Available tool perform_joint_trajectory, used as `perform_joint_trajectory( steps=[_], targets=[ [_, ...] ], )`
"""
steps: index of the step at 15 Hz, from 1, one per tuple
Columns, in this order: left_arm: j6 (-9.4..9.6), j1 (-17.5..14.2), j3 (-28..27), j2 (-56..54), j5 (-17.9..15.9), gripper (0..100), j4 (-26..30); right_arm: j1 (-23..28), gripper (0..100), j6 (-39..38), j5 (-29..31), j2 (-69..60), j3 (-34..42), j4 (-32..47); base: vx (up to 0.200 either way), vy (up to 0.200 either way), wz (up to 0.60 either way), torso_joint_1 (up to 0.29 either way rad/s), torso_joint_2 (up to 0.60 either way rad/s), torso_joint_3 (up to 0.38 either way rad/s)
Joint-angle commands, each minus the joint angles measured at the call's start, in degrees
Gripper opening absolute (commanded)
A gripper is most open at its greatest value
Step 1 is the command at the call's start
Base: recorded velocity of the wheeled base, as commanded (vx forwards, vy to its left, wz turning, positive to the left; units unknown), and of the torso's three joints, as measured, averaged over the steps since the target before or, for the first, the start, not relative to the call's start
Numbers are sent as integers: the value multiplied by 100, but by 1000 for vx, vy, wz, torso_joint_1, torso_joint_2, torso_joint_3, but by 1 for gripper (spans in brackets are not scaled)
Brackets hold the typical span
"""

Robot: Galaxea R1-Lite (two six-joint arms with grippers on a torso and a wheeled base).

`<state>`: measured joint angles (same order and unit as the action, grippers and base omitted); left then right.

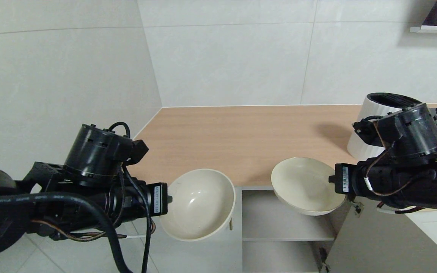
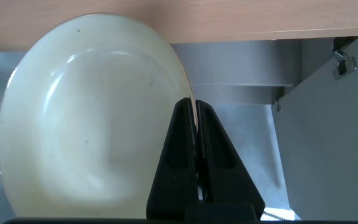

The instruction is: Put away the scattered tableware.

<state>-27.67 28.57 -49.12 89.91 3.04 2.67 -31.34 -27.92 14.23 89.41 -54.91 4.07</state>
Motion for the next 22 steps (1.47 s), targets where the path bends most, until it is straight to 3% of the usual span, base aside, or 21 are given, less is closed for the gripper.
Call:
perform_joint_trajectory(
  steps=[1, 13, 22],
  targets=[
    [-1, -1, -1, 62, 4, 0, 5, -3, 0, -3, 1, 139, 6, -12, 0, 0, 0, 0, 0, 0],
    [-10, -1, -10, 370, 4, 0, -3, -3, 0, 6, 405, 596, 24, -293, 0, 0, 0, 0, 0, 0],
    [-10, 43, -1, 405, 4, 0, 5, -355, 0, 6, 405, 973, 305, -293, 0, 0, 0, -167, 441, 269]
  ],
)
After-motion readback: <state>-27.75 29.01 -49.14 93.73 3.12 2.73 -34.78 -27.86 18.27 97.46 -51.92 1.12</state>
